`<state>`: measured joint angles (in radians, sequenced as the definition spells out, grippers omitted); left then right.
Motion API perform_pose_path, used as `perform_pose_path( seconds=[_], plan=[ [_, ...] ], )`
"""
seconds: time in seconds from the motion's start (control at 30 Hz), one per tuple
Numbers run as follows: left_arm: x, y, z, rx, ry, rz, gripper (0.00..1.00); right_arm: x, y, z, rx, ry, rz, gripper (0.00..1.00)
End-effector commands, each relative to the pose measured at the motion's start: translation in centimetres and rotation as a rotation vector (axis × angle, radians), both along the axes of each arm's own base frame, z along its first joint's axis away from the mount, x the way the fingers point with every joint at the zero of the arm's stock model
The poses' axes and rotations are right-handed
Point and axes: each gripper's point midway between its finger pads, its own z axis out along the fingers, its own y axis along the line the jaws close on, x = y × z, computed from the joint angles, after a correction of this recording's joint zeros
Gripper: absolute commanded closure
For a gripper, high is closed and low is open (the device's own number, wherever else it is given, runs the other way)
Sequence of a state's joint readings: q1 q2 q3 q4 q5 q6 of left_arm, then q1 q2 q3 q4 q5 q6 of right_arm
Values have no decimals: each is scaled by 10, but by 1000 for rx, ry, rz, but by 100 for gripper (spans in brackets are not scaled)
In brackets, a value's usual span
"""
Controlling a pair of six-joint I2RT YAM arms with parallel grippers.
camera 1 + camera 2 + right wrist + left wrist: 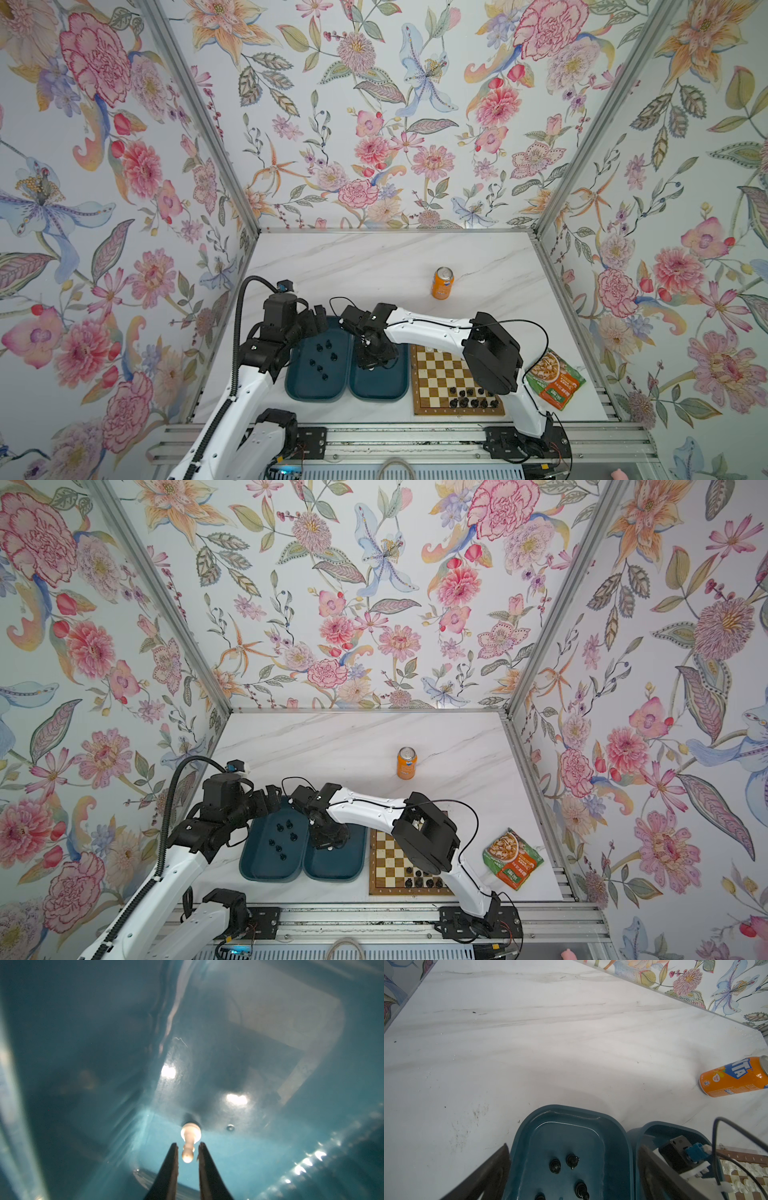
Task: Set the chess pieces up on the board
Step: 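Close the right gripper around the white pawn's head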
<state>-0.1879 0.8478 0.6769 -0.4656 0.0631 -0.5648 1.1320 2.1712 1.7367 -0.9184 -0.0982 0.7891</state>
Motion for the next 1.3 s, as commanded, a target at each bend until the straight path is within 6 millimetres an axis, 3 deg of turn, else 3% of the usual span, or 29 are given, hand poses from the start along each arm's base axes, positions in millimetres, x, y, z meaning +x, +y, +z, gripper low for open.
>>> perform_pose_path(
  seconds=[0.0, 0.97, 1.27],
  plan=[
    [2, 6, 14, 22, -31, 19, 4, -3, 0, -9, -19, 8, 18, 81],
    [2, 6, 12, 24, -19, 18, 4, -3, -2, -17, -37, 11, 24, 82],
    [4, 6, 13, 25, -22, 18, 4, -1, -3, -13, -37, -6, 21, 87]
  ],
)
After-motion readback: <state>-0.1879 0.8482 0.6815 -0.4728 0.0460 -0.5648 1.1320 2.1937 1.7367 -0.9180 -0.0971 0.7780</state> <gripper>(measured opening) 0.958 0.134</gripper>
